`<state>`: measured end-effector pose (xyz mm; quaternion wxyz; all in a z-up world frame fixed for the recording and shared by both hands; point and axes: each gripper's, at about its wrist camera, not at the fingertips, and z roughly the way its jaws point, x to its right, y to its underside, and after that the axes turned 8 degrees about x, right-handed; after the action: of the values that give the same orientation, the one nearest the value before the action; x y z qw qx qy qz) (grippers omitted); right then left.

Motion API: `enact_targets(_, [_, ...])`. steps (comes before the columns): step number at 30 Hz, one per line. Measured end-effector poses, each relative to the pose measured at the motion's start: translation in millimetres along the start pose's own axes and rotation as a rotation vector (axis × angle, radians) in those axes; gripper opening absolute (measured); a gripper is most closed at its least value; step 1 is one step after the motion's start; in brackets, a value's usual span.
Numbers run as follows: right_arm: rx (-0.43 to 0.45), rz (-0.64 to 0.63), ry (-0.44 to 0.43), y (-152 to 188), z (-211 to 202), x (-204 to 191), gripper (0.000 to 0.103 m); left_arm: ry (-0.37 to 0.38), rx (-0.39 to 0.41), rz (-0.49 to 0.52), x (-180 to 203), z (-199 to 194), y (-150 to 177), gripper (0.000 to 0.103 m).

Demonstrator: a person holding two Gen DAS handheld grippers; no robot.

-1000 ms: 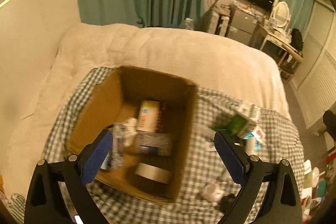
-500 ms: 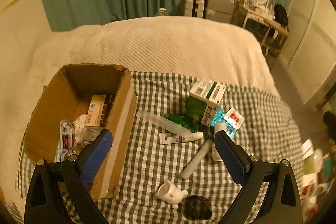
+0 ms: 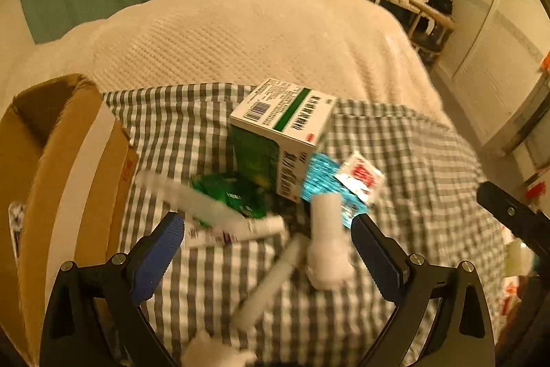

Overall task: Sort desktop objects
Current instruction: 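Grasp the green medicine box with the left gripper while the right grasps the red-and-white sachet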

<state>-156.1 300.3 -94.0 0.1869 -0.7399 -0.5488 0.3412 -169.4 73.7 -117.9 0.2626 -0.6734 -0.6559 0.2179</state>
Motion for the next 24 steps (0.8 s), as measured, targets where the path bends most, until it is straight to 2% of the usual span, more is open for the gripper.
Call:
enact_targets(5, [-0.039,-0.011,-0.019,7,40,0,0.094,0.007,0.007,-0.011,-9,34,-6,0.1])
enact_targets(7, [-0.056,-0.004,-0.02,9,57,1,0.094,0.035,0.009,-0.019,-13,43,-9,0.1])
enact_targets(15, [-0.101,0.064,-0.04,12,111,1,0.094,0.083,0.038,0.028,-7,76,-19,0.1])
enact_targets(21, [-0.129,0.084,-0.038,12,138,-5,0.094,0.157,0.029,-0.039,-12,105,-25,0.1])
enact_targets(22, [-0.136,0.092,-0.035,13,143,-5,0.094,0.18,0.05,-0.059,-15,103,-25,0.097])
enact_targets(23, [-0.143,0.099,-0.032,14,147,-5,0.094,0.194,0.06,-0.073,-18,102,-24,0.09])
enact_targets(24, [-0.148,0.107,-0.033,15,152,-5,0.094,0.208,0.066,-0.085,-21,101,-25,0.088])
